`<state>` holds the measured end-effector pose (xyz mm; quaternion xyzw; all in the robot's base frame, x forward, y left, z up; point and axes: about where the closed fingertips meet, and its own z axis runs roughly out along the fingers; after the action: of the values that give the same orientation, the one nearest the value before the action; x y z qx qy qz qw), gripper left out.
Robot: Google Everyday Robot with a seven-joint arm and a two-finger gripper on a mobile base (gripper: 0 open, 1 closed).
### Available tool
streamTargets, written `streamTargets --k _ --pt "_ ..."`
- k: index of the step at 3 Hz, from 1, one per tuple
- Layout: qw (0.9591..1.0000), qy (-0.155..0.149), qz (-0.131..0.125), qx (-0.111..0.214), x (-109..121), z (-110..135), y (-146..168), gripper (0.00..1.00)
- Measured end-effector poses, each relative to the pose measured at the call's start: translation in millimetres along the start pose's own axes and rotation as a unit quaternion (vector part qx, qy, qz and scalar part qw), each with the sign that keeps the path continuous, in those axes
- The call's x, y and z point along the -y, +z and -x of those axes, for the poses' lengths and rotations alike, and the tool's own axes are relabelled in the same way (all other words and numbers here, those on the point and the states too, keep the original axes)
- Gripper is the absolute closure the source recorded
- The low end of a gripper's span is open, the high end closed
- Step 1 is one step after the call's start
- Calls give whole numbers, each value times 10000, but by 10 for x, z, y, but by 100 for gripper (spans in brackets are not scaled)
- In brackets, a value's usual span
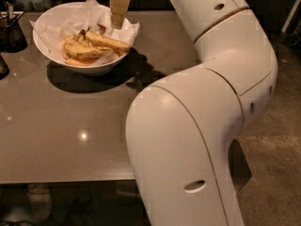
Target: Pick banana from white bowl
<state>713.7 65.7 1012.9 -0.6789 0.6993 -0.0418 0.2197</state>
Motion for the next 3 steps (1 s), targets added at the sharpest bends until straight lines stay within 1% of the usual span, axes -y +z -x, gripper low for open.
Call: streamTargets --k 1,2,3 --pt "9999 20 126 26 9 30 170 28" --pt "9997 -47 234 44 7 115 331 28" --pt "9994 -71 334 83 -5 190 455 37"
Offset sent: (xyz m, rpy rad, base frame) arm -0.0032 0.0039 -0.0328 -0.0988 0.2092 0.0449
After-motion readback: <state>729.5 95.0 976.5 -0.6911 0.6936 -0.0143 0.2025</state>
